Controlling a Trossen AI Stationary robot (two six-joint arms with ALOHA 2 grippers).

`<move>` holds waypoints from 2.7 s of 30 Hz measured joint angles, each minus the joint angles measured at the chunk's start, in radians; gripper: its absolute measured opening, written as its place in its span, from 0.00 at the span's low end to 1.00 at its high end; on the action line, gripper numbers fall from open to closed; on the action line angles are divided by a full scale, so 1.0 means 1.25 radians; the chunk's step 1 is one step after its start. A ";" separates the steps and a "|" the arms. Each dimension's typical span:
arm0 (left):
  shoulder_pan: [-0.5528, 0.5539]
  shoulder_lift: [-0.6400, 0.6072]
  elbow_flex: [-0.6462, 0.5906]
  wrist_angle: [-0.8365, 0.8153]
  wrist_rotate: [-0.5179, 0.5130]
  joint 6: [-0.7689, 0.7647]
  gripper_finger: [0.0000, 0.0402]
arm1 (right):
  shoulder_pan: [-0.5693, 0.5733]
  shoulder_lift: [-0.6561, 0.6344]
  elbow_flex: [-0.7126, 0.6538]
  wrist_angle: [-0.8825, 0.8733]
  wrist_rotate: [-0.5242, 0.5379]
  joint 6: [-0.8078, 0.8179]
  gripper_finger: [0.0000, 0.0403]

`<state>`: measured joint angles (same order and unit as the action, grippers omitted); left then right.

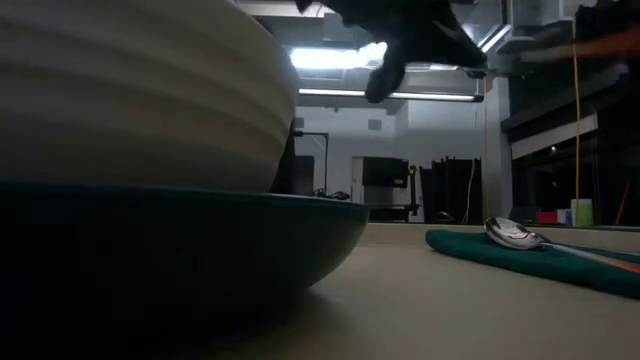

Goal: Set up tray
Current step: Put the orange fork on the green napkin to the left of the orange spoon

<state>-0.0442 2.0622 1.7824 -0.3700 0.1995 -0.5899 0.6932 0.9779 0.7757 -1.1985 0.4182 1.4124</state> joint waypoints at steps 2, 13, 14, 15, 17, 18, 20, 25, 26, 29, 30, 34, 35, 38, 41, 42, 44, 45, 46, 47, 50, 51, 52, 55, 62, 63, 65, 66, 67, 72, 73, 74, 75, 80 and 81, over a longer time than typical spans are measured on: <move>-0.009 0.020 0.000 0.001 -0.016 -0.025 0.00 | 0.024 0.000 0.000 -0.015 0.004 -0.001 0.44; -0.044 0.070 0.000 -0.030 -0.159 -0.113 0.00 | 0.078 -0.024 0.000 -0.074 0.067 -0.004 0.44; -0.047 0.070 0.000 -0.039 -0.173 -0.119 0.00 | 0.079 -0.031 0.000 -0.080 0.069 -0.006 0.44; -0.048 0.069 0.000 -0.051 -0.189 -0.124 0.00 | 0.080 -0.037 0.000 -0.084 0.069 -0.007 0.44; -0.052 0.069 0.000 -0.072 -0.197 -0.130 0.00 | 0.082 -0.049 0.000 -0.101 0.072 -0.007 0.44; -0.053 0.069 0.000 -0.076 -0.198 -0.135 0.00 | 0.083 -0.056 0.000 -0.105 0.074 -0.008 0.44; -0.056 0.069 0.000 -0.080 -0.198 -0.141 0.00 | 0.082 -0.069 0.000 -0.115 0.083 -0.009 0.44; -0.066 0.076 0.000 -0.089 -0.196 -0.147 0.00 | 0.082 -0.099 0.000 -0.119 0.105 -0.009 0.44; -0.069 0.076 0.000 -0.086 -0.196 -0.148 0.00 | 0.082 -0.104 0.000 -0.119 0.109 -0.009 0.44; -0.072 0.077 -0.014 -0.076 -0.195 -0.158 0.00 | 0.082 -0.115 0.000 -0.119 0.111 -0.009 0.44; -0.074 0.078 -0.024 -0.075 -0.195 -0.165 0.00 | 0.082 -0.118 0.000 -0.119 0.111 -0.009 0.44; -0.081 0.079 -0.063 -0.033 -0.182 -0.188 0.00 | 0.082 -0.124 0.000 -0.120 0.111 -0.009 0.44; -0.084 0.079 -0.070 -0.026 -0.182 -0.191 0.00 | 0.082 -0.124 0.000 -0.120 0.111 -0.009 0.44; -0.090 0.079 -0.091 0.019 -0.181 -0.195 0.00 | 0.082 -0.125 0.000 -0.119 0.111 -0.009 0.44; -0.089 0.079 -0.098 0.060 -0.181 -0.196 0.00 | 0.082 -0.125 0.000 -0.119 0.111 -0.009 0.44; -0.087 0.079 -0.098 0.063 -0.181 -0.196 0.00 | 0.082 -0.125 0.000 -0.119 0.111 -0.009 0.44; -0.083 0.079 -0.098 0.066 -0.181 -0.196 0.00 | 0.082 -0.125 0.000 -0.119 0.111 -0.008 0.44; -0.083 0.079 -0.098 0.065 -0.181 -0.196 0.00 | 0.082 -0.125 0.000 -0.119 0.111 -0.006 0.44; -0.083 0.079 -0.098 0.065 -0.184 -0.194 0.00 | 0.082 -0.125 0.000 -0.118 0.111 -0.006 0.44; -0.082 0.079 -0.098 0.065 -0.185 -0.192 0.00 | 0.082 -0.125 0.000 -0.118 0.111 -0.006 0.44; -0.082 0.079 -0.098 0.052 -0.180 -0.190 0.00 | 0.082 -0.125 0.000 -0.117 0.111 -0.006 0.44; -0.082 0.079 -0.098 0.044 -0.177 -0.190 0.00 | 0.082 -0.125 0.000 -0.117 0.111 -0.006 0.44; -0.082 0.079 -0.098 0.036 -0.176 -0.189 0.00 | 0.082 -0.125 0.000 -0.117 0.111 -0.006 0.44; -0.085 0.079 -0.098 0.025 -0.175 -0.189 0.00 | 0.082 -0.125 0.000 -0.116 0.111 -0.006 0.44; -0.083 0.079 -0.098 0.024 -0.176 -0.176 0.00 | 0.082 -0.125 0.000 -0.116 0.111 -0.006 0.44; -0.083 0.079 -0.098 0.023 -0.176 -0.175 0.00 | 0.082 -0.125 0.000 -0.116 0.111 -0.006 0.44; -0.081 0.079 -0.098 0.015 -0.178 -0.174 0.00 | 0.082 -0.125 0.000 -0.116 0.111 -0.007 0.44; -0.079 0.079 -0.098 0.011 -0.177 -0.170 0.00 | 0.082 -0.125 0.000 -0.116 0.111 -0.007 0.44; -0.078 0.079 -0.098 0.009 -0.177 -0.168 0.00 | 0.082 -0.125 0.000 -0.116 0.111 -0.007 0.44; -0.065 0.079 -0.098 0.007 -0.155 -0.143 0.00 | 0.082 -0.125 0.000 -0.116 0.111 -0.009 0.44; -0.062 0.081 -0.098 0.008 -0.149 -0.138 0.00 | 0.082 -0.125 0.000 -0.116 0.111 -0.010 0.44; -0.058 0.087 -0.097 0.014 -0.143 -0.136 0.00 | 0.082 -0.125 0.000 -0.116 0.111 -0.013 0.44; -0.055 0.092 -0.097 0.018 -0.136 -0.136 0.00 | 0.082 -0.125 0.000 -0.116 0.111 -0.018 0.44; -0.051 0.115 -0.099 0.056 -0.115 -0.146 0.00 | 0.082 -0.125 0.000 -0.115 0.111 -0.024 0.44; -0.051 0.121 -0.099 0.065 -0.116 -0.148 0.00 | 0.082 -0.125 0.000 -0.115 0.110 -0.024 0.44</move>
<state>-0.1078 2.2134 1.6585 -0.2892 0.0543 -0.7754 0.7959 0.8211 0.7762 -1.3422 0.5563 1.3824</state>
